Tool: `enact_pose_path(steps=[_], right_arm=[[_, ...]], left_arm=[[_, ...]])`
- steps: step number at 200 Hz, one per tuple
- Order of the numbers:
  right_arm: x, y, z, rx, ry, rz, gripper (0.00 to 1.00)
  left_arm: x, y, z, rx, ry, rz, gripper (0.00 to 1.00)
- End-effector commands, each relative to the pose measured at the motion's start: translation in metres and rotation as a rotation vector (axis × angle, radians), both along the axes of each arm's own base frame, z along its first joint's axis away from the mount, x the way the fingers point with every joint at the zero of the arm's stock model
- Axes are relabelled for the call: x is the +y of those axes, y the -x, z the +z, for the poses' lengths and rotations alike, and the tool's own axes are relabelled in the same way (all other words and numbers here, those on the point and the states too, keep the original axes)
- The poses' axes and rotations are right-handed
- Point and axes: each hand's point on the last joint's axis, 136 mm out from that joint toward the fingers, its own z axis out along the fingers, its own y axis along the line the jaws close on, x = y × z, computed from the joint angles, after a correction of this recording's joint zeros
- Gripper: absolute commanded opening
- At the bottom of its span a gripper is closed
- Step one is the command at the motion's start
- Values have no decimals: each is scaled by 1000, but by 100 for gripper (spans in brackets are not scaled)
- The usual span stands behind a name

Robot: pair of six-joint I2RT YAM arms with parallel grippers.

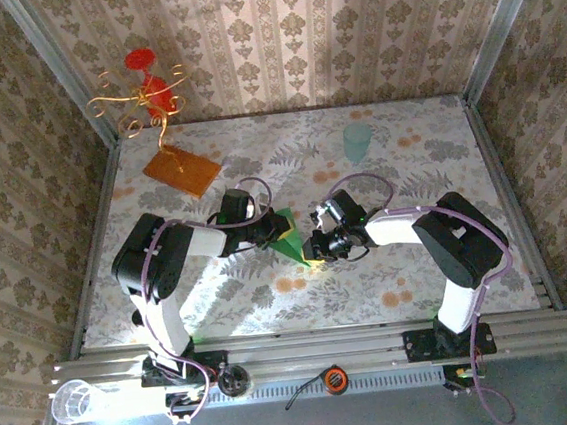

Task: Fold a paper plane with a square sheet of paper (pick it up from the middle)

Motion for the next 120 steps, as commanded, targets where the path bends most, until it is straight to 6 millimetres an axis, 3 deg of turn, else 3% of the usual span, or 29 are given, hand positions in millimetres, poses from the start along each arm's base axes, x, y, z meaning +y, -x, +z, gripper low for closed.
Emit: enact_pose_path(steps=[1,120], right_arm=[[-3,8,0,43,-8,1,17],[-8,22,-24,142,34,14,14]], left_arm=[[-4,4,3,2,9,-21,5],[-3,0,2,-5,0,-14,5]])
